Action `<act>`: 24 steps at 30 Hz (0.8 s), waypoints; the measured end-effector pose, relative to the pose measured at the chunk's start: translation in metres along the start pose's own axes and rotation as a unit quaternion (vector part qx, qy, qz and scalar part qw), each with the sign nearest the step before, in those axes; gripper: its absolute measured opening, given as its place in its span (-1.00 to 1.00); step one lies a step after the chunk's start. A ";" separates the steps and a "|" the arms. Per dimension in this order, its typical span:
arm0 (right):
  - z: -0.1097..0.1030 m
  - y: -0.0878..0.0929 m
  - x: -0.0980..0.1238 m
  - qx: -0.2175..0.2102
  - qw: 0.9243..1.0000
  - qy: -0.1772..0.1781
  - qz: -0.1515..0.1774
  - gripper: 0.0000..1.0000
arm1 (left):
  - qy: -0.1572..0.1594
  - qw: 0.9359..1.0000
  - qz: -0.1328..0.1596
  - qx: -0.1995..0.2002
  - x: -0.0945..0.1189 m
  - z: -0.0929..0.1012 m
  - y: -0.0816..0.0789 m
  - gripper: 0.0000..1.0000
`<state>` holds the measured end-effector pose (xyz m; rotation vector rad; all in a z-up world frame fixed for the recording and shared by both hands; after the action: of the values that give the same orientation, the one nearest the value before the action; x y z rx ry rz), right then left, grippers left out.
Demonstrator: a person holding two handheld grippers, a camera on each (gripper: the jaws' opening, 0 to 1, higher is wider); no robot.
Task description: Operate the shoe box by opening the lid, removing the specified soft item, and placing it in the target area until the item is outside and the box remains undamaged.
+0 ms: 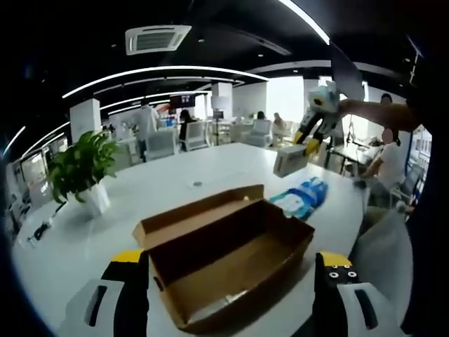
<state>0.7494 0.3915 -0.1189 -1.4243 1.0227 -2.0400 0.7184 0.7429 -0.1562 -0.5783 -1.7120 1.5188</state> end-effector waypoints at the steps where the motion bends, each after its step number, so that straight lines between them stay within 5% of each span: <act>1: 0.002 0.002 0.001 0.000 1.000 0.000 -0.001 -0.68 | 0.000 1.000 -0.001 0.000 0.000 -0.001 0.000 1.00; 24: 0.042 0.077 0.037 -0.010 0.999 0.018 -0.036 -0.68 | 0.006 1.000 0.002 0.001 -0.017 0.006 0.005 1.00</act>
<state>0.7712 0.3031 -0.1488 -1.4595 1.0227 -2.1194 0.7235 0.7274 -0.1647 -0.5891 -1.7009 1.5182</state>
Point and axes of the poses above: the point that each gripper's makers call its tool centre point, and the gripper's own axes: x roughly backward along the fingers, z roughly to its right, y roughly out of its underside, the point moved 4 cm from there along x, roughly backward along the fingers, and after that the axes turned 13 degrees about z, right-handed, at the moved point
